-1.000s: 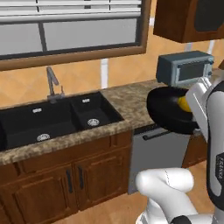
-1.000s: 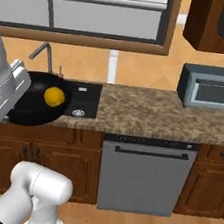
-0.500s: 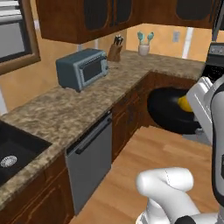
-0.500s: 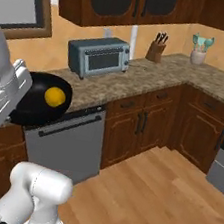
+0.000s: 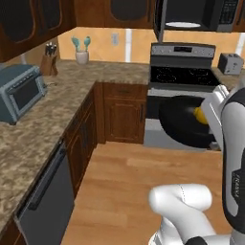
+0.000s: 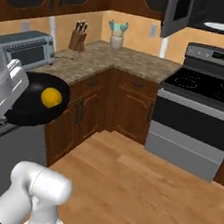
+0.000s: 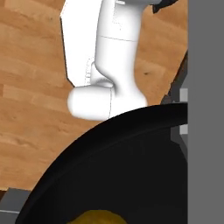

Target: Pick the lemon from the sink and place it in the bowl. Then pick the bowl and place it in the microwave. Then close the microwave door and press the start button.

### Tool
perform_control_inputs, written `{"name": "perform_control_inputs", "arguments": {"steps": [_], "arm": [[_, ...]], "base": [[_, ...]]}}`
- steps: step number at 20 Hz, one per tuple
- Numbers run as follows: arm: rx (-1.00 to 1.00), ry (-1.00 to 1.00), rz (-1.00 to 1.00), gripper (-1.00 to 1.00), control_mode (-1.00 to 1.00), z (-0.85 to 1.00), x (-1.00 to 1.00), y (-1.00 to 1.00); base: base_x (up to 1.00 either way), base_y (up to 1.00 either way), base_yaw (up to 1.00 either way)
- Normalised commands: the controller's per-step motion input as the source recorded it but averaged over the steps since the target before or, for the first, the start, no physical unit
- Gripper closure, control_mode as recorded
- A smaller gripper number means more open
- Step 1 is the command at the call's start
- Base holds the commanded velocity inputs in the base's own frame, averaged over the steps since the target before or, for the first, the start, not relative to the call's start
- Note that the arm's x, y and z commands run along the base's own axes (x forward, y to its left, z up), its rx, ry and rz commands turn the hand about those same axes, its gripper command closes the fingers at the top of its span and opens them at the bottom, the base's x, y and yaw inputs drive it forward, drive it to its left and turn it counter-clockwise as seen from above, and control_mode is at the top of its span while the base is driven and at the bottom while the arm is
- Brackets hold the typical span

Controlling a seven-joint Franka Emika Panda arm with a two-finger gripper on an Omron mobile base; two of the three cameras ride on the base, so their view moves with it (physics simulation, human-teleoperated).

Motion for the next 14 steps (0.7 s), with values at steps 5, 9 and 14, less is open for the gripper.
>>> {"name": "perform_control_inputs", "arguments": {"steps": [5,9,14], "arm": [[0.0,0.0,0.0,1.0,1.0,0.0,0.0,0.0],[0.0,0.0,0.0,1.0,1.0,0.0,0.0,0.0],[0.0,0.0,0.0,1.0,1.0,0.0,0.0,0.0]], "base": [[0.7,-0.93,-0.11],[0.72,-0.88,-0.09],[0.9,-0.37,-0.26]]}}
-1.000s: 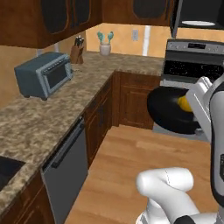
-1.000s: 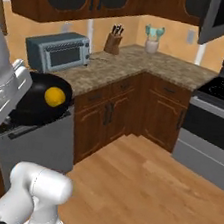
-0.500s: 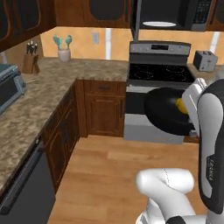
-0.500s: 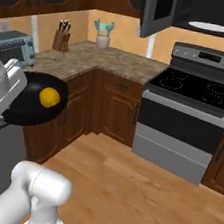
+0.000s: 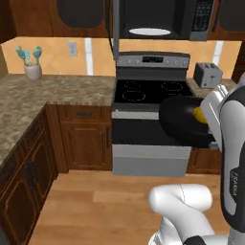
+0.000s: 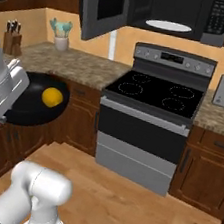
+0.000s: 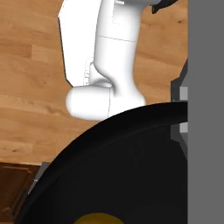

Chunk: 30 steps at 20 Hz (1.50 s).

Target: Pick the lemon from the sink and place it in the bowl. Then pick the bowl and place it in the microwave. Then close the microwave door and press the start button.

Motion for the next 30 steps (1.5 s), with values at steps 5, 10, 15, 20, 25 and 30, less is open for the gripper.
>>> {"name": "perform_control_inputs", "arguments": {"steps": [5,10,15,20,25,30], "arm": [[0.0,0.0,0.0,1.0,1.0,0.0,0.0,0.0],[0.0,0.0,0.0,1.0,1.0,0.0,0.0,0.0],[0.0,0.0,0.0,1.0,1.0,0.0,0.0,0.0],[0.0,0.0,0.0,1.0,1.0,0.0,0.0,0.0],[0.0,0.0,0.0,1.0,1.0,0.0,0.0,0.0],[0.0,0.0,0.0,1.0,1.0,0.0,0.0,0.0]], "base": [[0.85,0.06,-0.29],[0.92,-0.01,-0.19],[0.99,0.0,-0.14],[0.77,0.0,-0.11],[0.59,0.0,-0.08],[0.35,0.01,-0.07]]}}
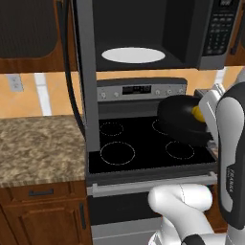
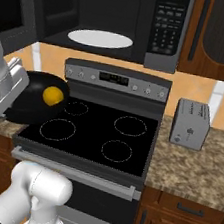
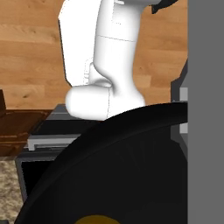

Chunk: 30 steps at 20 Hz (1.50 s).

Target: Pick the lemon from the sink and place it in the bowl. Then pick the bowl and place it in the microwave. Then close the microwave door and press the start button.

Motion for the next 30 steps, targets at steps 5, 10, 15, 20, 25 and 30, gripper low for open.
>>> {"name": "perform_control_inputs", "arguments": {"steps": [5,10,15,20,25,30], "arm": [[0.0,0.0,0.0,1.0,1.0,0.0,0.0,0.0],[0.0,0.0,0.0,1.0,1.0,0.0,0.0,0.0],[0.0,0.0,0.0,1.0,1.0,0.0,0.0,0.0],[0.0,0.0,0.0,1.0,1.0,0.0,0.0,0.0],[0.0,0.0,0.0,1.0,1.0,0.0,0.0,0.0],[0.0,0.03,0.05,1.0,-1.0,0.0,0.13,-0.02]], "base": [[0.53,-0.01,0.0],[0.31,-0.02,0.06],[0.22,-0.01,0.19],[0.33,-0.14,0.23],[0.51,-0.05,0.2],[0.17,-0.02,0.12]]}}
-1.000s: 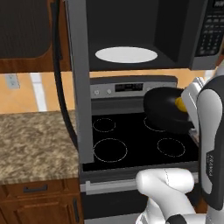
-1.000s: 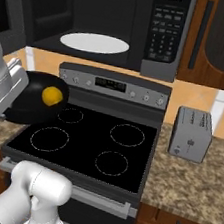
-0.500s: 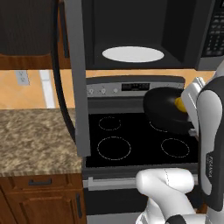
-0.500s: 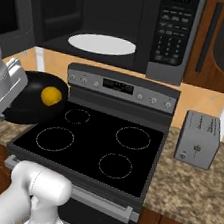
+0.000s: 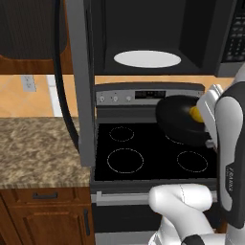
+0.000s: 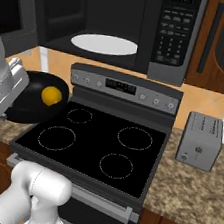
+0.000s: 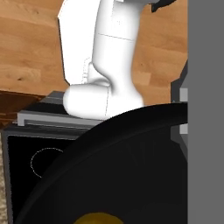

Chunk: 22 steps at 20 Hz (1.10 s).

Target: Pick the lemon from the sink and place it in the bowl. Then pick the bowl and place it in the microwave. Then close the microwave door and press the start button.

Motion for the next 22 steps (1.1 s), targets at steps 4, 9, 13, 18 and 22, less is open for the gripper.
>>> {"name": "perform_control_inputs", "arguments": {"steps": [4,9,13,18,22], "arm": [[0.01,-0.09,0.02,1.0,-1.0,0.28,0.0,-0.14],[0.0,-0.11,0.0,1.0,-1.0,0.61,0.03,-0.03],[0.0,0.0,0.0,1.0,-1.0,0.45,0.4,-0.09],[0.0,-0.09,0.0,1.0,-1.0,0.08,0.52,-0.1],[0.0,0.0,0.0,1.0,-1.0,0.05,0.61,-0.05]], "base": [[0.0,0.0,0.0],[0.0,0.0,0.0],[0.0,0.0,0.0],[0.0,0.0,0.0],[0.0,0.0,0.0]]}}
